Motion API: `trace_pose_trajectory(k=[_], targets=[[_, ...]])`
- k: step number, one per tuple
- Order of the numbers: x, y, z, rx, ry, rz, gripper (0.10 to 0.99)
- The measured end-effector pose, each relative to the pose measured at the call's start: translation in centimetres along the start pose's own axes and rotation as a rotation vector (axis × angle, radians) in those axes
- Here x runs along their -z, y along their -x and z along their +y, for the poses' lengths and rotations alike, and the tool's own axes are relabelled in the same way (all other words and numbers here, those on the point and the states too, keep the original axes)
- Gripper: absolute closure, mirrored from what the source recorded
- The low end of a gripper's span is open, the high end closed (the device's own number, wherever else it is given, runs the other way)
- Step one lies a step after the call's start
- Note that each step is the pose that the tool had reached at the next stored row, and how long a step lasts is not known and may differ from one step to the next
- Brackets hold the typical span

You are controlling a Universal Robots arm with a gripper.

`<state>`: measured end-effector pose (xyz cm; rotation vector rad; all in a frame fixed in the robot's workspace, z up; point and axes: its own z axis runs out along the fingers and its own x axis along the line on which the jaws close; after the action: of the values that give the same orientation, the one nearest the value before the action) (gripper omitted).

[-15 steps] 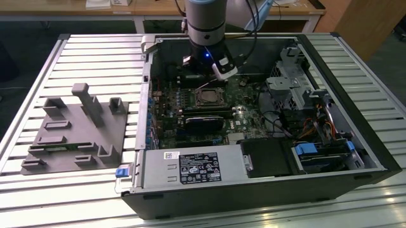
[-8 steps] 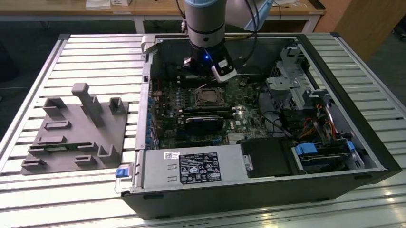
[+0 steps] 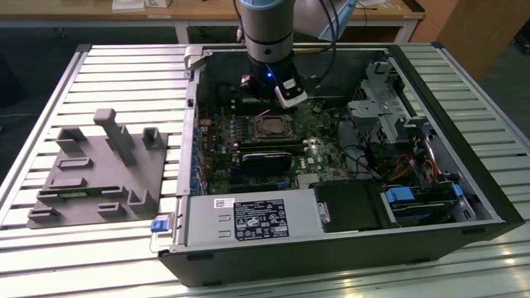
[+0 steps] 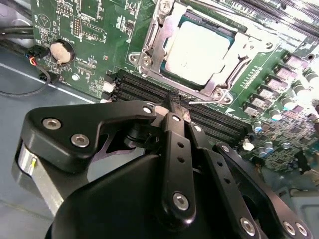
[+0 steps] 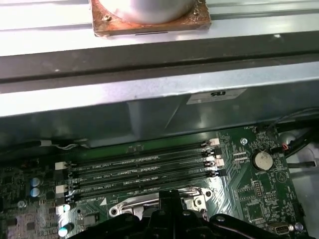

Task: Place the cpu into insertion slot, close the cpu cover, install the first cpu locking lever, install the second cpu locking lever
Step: 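Install the first cpu locking lever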

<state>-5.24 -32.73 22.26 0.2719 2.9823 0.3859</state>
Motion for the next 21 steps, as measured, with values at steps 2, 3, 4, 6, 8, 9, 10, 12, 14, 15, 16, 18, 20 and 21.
trace_pose_trajectory(k=[2,3,4,6,8,9,10,12,14,15,16,18,20,21], targets=[[-0.11,-0.03,0.19,-0.005,-0.001,-0.0014,0.98],[-0.16,-0.04,0.28,-0.008,-0.001,-0.0021,0.98],[-0.22,-0.05,0.38,-0.011,-0.001,-0.003,0.98],[-0.33,-0.09,0.57,-0.017,-0.002,-0.0048,0.98],[-0.45,-0.12,0.75,-0.025,-0.003,-0.0069,0.98],[-0.5,-0.13,0.82,-0.03,-0.003,-0.0081,0.98],[-0.56,-0.14,0.85,-0.035,-0.004,-0.0095,0.98],[-0.69,-0.17,0.89,-0.046,-0.005,-0.0128,0.98],[-0.87,-0.19,0.88,-0.055,-0.008,-0.0158,0.98],[-0.95,-0.2,0.89,-0.059,-0.011,-0.018,0.98],[-1.04,-0.21,0.89,-0.062,-0.015,-0.0206,0.98],[-1.2,-0.24,0.88,-0.066,-0.021,-0.0265,0.98],[-1.36,-0.26,0.87,-0.069,-0.025,-0.0335,0.98],[-1.44,-0.27,0.87,-0.071,-0.026,-0.037,0.98]])
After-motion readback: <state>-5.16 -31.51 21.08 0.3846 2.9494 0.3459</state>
